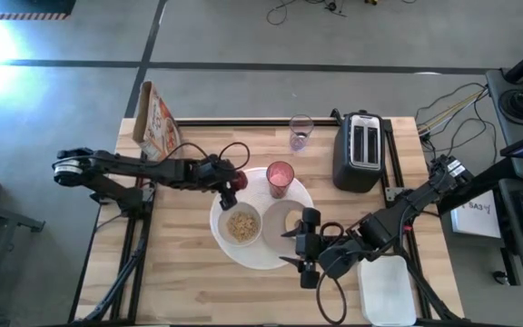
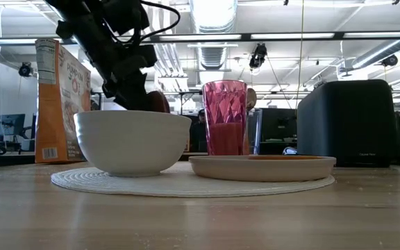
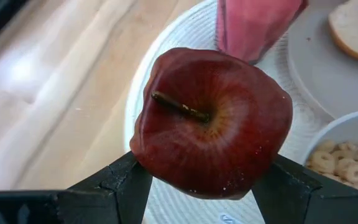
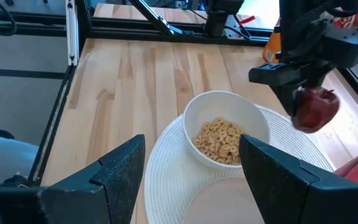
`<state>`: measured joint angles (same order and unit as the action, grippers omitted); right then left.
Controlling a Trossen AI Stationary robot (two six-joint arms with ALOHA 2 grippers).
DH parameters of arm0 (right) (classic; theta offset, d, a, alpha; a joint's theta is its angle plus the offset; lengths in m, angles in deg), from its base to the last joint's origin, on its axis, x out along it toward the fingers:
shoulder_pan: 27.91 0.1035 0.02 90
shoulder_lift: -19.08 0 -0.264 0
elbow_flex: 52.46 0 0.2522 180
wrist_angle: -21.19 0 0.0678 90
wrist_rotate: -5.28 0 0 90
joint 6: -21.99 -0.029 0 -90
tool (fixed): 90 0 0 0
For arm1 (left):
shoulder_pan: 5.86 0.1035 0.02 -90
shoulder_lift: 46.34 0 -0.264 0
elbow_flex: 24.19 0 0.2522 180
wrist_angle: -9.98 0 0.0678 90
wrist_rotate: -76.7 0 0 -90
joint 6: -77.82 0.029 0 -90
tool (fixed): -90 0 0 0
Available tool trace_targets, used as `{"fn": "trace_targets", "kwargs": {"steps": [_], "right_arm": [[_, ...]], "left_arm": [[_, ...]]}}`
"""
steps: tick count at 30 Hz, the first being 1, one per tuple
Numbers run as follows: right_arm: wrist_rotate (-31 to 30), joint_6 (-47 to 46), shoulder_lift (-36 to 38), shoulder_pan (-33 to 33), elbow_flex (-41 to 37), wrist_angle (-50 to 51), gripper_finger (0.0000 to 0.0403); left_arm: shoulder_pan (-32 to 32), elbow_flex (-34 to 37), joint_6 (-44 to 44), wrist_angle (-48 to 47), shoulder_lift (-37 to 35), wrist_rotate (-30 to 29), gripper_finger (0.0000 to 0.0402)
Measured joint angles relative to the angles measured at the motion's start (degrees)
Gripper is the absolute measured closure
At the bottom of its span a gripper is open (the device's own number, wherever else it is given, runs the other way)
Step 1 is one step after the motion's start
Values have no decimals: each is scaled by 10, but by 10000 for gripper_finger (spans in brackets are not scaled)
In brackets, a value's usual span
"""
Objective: Arrange a breakfast setting
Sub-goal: Put the red apple on the white table mat to the left of the red glass
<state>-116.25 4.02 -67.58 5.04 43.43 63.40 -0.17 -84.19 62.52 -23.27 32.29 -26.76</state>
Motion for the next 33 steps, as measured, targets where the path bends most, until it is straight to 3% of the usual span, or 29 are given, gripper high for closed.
{"fn": "trace_targets", "kwargs": {"steps": [33], "right_arm": [[0, 0, 0, 0, 0, 0, 156]], "left_arm": [[0, 47, -31, 14, 1, 40, 177]]}}
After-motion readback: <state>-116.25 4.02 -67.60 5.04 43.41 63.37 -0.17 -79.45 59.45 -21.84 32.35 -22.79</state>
